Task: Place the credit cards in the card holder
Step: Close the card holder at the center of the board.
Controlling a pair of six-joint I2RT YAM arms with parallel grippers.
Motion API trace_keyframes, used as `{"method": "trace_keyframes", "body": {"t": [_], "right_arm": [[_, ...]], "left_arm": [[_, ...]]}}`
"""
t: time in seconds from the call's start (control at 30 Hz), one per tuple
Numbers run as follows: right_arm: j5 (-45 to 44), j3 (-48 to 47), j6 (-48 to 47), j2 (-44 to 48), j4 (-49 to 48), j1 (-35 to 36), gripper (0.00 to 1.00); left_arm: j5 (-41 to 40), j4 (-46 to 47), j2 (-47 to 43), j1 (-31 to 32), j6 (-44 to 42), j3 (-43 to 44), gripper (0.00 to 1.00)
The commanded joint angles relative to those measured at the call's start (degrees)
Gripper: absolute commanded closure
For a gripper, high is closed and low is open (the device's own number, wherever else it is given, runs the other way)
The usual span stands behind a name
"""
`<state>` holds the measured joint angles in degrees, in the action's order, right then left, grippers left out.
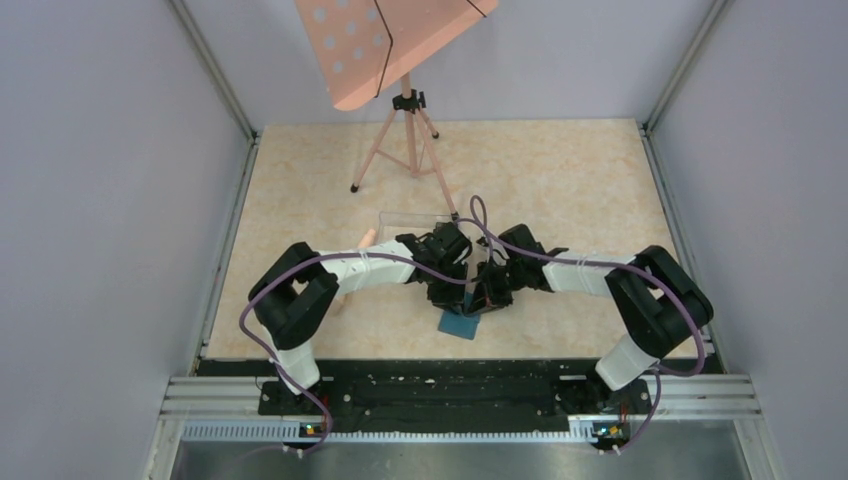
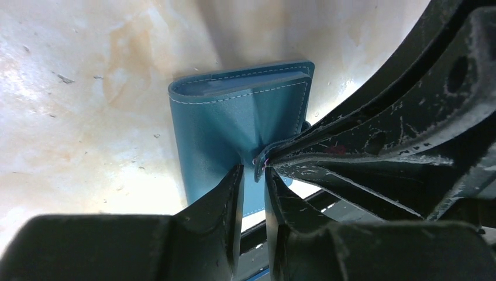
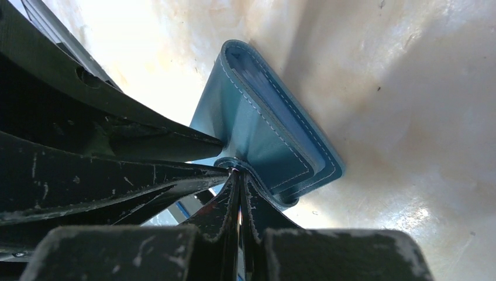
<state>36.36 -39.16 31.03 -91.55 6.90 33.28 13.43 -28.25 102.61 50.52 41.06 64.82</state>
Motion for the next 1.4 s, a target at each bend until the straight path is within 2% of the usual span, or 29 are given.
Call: {"method": "trace_keyframes", "body": {"t": [0.0, 0.4, 1.0, 1.17, 1.27, 1.37], "right_arm": [[-7.7, -0.4, -1.3, -2.8, 2.2, 1.3, 1.00], [-11.2, -2.5, -1.2, -4.7, 6.4, 2.6, 1.00], [-23.4, -10.8, -0.4, -13.4, 18.2, 9.3, 1.00], [-22.9, -11.2, -1.2, -13.6, 18.3, 10.0, 1.00], [-21.5, -11.6, -2.5, -10.5, 17.9, 10.0, 1.00], [-21.4, -13.0, -2.7, -5.7, 18.0, 9.9, 1.00]], "left_arm": [[-3.8, 0.4, -2.3, -0.1, -1.1, 1.3, 0.75], [-4.5, -2.4, 2.0, -0.1, -2.3, 2.8, 0.99], [-8.0, -5.9, 9.5, 1.5, -5.3, 2.8, 1.00], [-6.7, -3.6, 8.3, 1.7, -5.8, 2.6, 1.00], [-4.6, 1.5, 4.3, 1.7, -5.4, 1.3, 0.88], [-2.9, 7.5, -1.3, 1.5, -4.4, -1.2, 0.65]]}}
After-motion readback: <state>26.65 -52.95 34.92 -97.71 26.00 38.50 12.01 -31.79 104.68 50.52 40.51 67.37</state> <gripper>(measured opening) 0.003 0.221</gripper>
